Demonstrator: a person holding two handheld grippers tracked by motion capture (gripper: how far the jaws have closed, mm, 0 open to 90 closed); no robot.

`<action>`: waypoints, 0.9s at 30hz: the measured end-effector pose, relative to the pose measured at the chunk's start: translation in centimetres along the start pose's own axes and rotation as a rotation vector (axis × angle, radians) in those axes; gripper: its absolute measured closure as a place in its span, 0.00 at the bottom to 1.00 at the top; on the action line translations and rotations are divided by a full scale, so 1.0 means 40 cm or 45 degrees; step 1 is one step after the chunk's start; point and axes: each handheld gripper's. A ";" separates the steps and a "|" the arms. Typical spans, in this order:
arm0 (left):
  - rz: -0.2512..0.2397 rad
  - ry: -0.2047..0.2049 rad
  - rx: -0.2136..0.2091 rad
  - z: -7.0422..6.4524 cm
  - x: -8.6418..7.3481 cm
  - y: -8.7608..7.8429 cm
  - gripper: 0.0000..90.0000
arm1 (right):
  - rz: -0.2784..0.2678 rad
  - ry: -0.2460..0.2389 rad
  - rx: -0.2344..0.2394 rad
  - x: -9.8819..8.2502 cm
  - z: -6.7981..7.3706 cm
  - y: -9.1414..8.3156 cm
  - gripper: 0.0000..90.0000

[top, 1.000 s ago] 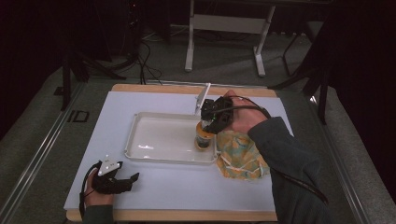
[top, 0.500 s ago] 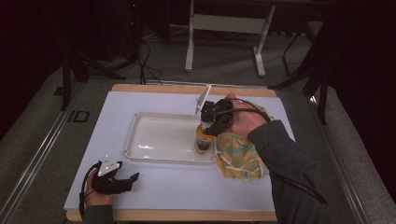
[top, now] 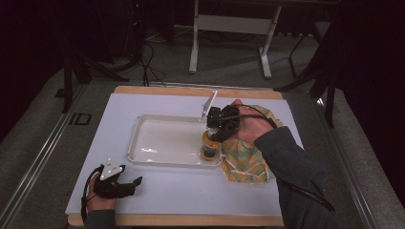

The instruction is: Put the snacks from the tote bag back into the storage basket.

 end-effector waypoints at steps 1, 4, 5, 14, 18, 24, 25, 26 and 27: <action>0.001 0.002 0.000 0.000 0.000 0.000 0.21 | -0.003 0.000 0.003 -0.001 0.000 0.002 0.65; 0.001 0.000 0.000 0.000 0.000 0.000 0.21 | 0.004 0.004 0.007 -0.004 0.000 0.008 0.65; 0.001 0.000 0.000 0.000 0.000 0.000 0.21 | 0.006 0.002 0.008 -0.004 0.000 0.011 0.65; -0.001 -0.003 -0.001 0.001 0.000 0.000 0.21 | 0.034 0.003 0.019 -0.006 0.006 0.021 0.65; -0.004 -0.007 0.000 0.001 0.000 0.000 0.21 | 0.035 0.002 0.036 -0.009 0.006 0.024 0.65; -0.001 -0.007 0.000 0.000 0.000 0.001 0.21 | 0.041 0.012 0.050 -0.012 0.005 0.027 0.65; 0.000 -0.006 0.000 0.000 0.000 0.001 0.21 | 0.041 0.012 0.050 -0.012 0.005 0.028 0.65; 0.001 -0.005 0.000 0.000 0.000 0.001 0.21 | 0.042 0.014 0.050 -0.012 0.005 0.028 0.65; 0.002 -0.004 0.001 0.000 0.000 0.001 0.21 | 0.045 0.019 0.051 -0.012 0.005 0.028 0.65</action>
Point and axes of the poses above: each handheld gripper's, and its own axes: y roughly forward along the jaws, x roughly out of its top, z roughly to its left, and after that the axes turned 8 degrees about y, right-handed
